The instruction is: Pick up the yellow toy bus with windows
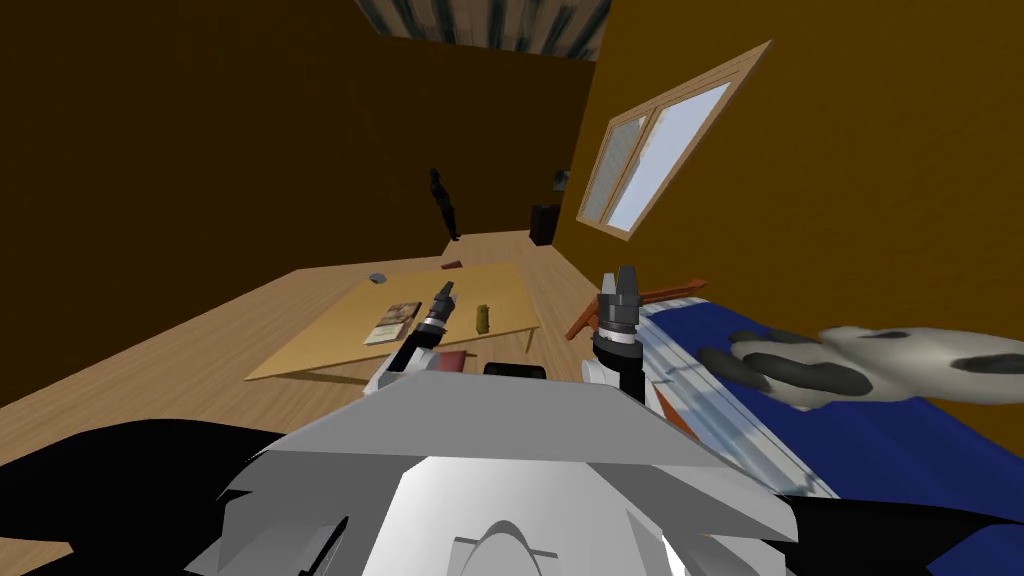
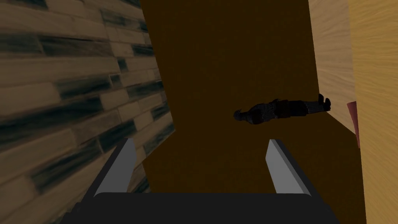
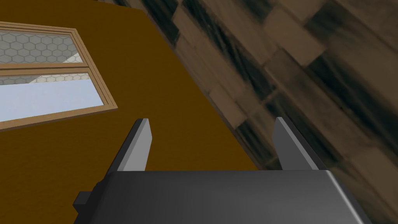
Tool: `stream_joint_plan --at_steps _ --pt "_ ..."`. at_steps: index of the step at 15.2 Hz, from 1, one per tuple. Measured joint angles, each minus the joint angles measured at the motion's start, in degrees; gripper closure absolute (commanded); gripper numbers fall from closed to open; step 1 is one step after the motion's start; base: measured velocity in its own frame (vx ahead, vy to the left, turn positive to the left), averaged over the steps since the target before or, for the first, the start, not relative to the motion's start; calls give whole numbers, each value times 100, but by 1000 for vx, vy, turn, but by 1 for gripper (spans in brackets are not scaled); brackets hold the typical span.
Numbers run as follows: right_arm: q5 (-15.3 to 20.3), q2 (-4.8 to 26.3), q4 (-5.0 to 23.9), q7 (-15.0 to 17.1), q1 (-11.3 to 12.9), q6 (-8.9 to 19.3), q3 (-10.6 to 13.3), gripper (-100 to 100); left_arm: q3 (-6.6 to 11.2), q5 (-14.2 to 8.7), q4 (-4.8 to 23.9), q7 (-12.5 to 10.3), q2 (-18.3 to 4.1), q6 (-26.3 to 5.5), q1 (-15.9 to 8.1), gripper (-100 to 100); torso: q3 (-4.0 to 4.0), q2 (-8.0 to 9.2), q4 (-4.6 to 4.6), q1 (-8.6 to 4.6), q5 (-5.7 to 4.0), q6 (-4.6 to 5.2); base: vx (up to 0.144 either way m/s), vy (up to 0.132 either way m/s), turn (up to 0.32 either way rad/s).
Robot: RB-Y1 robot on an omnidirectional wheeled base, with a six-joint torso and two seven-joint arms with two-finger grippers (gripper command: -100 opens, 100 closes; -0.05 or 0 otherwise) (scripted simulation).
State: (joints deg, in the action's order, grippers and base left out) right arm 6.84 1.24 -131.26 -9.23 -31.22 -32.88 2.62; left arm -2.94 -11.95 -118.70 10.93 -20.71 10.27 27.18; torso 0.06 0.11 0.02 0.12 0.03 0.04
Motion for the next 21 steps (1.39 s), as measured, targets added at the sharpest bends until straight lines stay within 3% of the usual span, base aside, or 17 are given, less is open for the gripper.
stream_joint_plan --at_steps 9,21 --pt "0 0 0 0 0 0 0 0 -387 -867 410 348 -951 -961 -198 -100 -4 -6 -1 2 1 -1 -17 18 -201" --pt "0 0 0 0 0 0 0 0 -944 -2125 1218 779 -2297 -2258 -655 -100 -7 -13 -3 3 0 1 -9 16 -203"
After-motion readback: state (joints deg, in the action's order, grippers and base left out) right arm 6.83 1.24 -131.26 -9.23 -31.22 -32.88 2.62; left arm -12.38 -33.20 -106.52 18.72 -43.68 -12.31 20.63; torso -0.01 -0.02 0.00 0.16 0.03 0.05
